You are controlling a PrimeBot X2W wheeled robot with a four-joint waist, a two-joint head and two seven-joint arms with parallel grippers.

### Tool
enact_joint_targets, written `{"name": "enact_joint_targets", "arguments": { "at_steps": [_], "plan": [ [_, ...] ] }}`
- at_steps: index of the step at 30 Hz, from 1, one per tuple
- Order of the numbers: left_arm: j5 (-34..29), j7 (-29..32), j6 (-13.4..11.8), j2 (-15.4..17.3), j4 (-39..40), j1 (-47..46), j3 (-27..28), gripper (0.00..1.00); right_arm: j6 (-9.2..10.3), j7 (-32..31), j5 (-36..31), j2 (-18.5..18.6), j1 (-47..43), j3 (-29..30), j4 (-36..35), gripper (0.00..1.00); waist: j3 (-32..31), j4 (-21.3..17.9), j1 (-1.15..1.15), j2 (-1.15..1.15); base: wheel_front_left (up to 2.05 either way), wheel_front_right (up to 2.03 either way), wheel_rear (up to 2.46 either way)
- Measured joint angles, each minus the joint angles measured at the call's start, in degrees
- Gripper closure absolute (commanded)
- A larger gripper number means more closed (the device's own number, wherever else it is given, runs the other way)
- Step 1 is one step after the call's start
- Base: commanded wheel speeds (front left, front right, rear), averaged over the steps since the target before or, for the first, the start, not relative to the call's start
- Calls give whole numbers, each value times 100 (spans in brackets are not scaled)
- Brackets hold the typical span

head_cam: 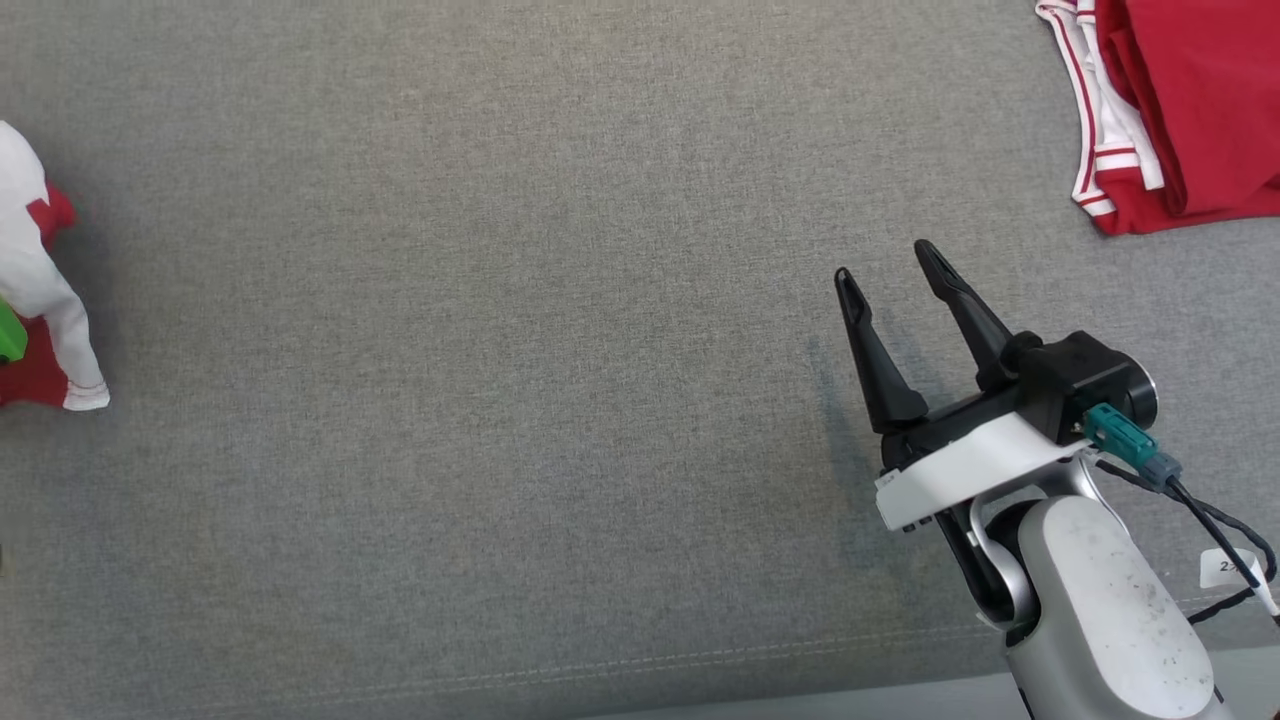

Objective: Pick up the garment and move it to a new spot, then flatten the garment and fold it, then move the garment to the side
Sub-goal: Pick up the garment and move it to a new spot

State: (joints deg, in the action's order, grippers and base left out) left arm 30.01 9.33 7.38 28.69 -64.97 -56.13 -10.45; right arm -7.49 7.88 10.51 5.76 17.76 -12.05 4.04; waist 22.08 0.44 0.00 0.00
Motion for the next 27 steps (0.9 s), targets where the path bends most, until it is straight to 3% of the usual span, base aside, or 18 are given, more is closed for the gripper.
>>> {"name": "enact_joint_targets", "arguments": {
  "at_steps": [12,27],
  "plan": [
    [639,-694,0,56,839,-77,-769,100,0,275,166,-138,18,-97,370,0,-388,-95,0,0,0,0,0],
    [728,-947,1,-91,2063,-140,-1864,100,0,560,357,-258,22,-176,762,0,-691,-484,0,0,0,0,0]
  ]
}}
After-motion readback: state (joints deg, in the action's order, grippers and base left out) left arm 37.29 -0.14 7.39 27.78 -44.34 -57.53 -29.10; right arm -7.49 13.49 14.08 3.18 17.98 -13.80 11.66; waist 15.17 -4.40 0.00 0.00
